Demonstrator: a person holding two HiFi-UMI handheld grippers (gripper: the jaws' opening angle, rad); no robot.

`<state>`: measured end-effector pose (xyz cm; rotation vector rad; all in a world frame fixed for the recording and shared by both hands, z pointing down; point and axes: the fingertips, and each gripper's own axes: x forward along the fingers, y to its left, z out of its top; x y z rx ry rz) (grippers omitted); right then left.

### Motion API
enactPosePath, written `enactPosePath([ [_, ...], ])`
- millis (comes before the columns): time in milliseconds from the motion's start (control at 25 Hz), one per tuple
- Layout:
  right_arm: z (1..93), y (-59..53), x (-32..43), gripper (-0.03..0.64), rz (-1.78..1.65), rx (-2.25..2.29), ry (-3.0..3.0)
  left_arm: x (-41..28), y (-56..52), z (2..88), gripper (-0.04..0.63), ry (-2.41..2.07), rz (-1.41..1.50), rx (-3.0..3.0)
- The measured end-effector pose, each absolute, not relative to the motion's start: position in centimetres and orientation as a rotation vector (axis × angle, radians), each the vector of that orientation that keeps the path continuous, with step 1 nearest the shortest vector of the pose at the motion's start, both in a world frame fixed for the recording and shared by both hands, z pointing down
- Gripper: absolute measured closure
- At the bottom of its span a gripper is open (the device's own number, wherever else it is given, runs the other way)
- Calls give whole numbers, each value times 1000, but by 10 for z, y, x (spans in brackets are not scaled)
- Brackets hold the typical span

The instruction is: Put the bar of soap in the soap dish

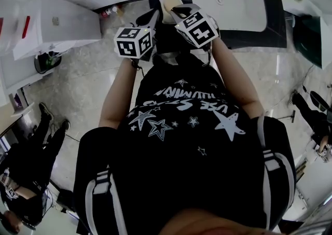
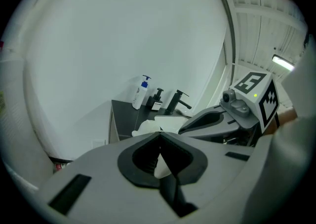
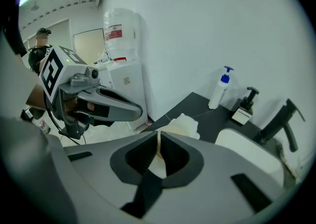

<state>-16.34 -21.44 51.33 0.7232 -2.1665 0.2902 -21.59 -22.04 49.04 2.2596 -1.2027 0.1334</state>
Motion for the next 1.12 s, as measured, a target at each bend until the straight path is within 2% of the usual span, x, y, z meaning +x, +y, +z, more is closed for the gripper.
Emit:
enactPosePath([
  [440,504,-211,-150,592,286,732,-2216,-194,-203,489,583,-1213,127,2250],
  [720,498,-209,-134,604,298,626,-2321,-200,-195,481,583,-1406,63,2128],
  [1120,483,-192,-84,604,190,387,-2443,-157,-176,465,583,-1652,14,2008],
])
